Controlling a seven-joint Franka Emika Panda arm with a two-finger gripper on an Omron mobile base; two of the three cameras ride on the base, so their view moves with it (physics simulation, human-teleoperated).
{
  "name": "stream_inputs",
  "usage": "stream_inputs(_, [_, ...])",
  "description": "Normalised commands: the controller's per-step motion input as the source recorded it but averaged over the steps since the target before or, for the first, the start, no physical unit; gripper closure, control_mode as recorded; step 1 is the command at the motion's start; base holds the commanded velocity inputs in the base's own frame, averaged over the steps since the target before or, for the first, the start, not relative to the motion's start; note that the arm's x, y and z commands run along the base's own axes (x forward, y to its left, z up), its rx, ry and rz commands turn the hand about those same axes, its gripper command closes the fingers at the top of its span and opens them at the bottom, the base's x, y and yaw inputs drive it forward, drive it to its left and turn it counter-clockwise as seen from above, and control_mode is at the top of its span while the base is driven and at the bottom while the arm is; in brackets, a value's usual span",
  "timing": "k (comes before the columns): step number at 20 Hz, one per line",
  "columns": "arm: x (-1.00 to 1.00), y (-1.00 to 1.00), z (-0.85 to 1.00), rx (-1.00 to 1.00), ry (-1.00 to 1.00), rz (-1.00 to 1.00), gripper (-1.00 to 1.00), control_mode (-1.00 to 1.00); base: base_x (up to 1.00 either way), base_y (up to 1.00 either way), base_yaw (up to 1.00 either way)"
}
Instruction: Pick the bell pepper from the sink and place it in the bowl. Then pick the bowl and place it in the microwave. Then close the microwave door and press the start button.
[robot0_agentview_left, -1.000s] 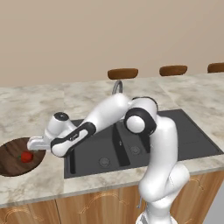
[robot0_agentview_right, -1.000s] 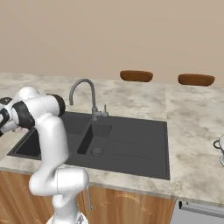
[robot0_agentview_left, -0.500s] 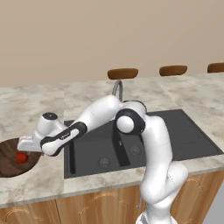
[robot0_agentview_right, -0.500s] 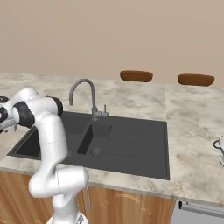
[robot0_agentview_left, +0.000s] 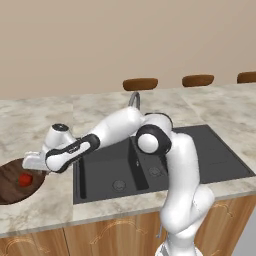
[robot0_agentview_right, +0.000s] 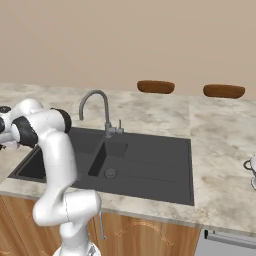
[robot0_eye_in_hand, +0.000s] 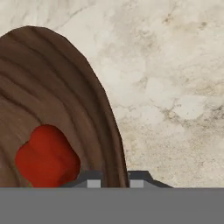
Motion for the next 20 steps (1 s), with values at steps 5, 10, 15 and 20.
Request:
stream_inputs(5, [-0.42,-0.82,0.45,0.13,0.0,-0.1,1.0,-1.0,0.0,0.0,0.0])
stream_inputs(10, [-0.52,-0.86,0.9,0.14,0.0,-0.08,1.0,-1.0,0.0,0.0,0.0])
stream_inputs(15, [-0.42,-0.66,1.0,0.08,0.0,-0.03,1.0,-1.0,0.0,0.0,0.0])
stream_inputs(20, [-0.28,-0.57,1.0,0.02,0.01,-0.05,1.0,-1.0,0.0,0.0,0.0])
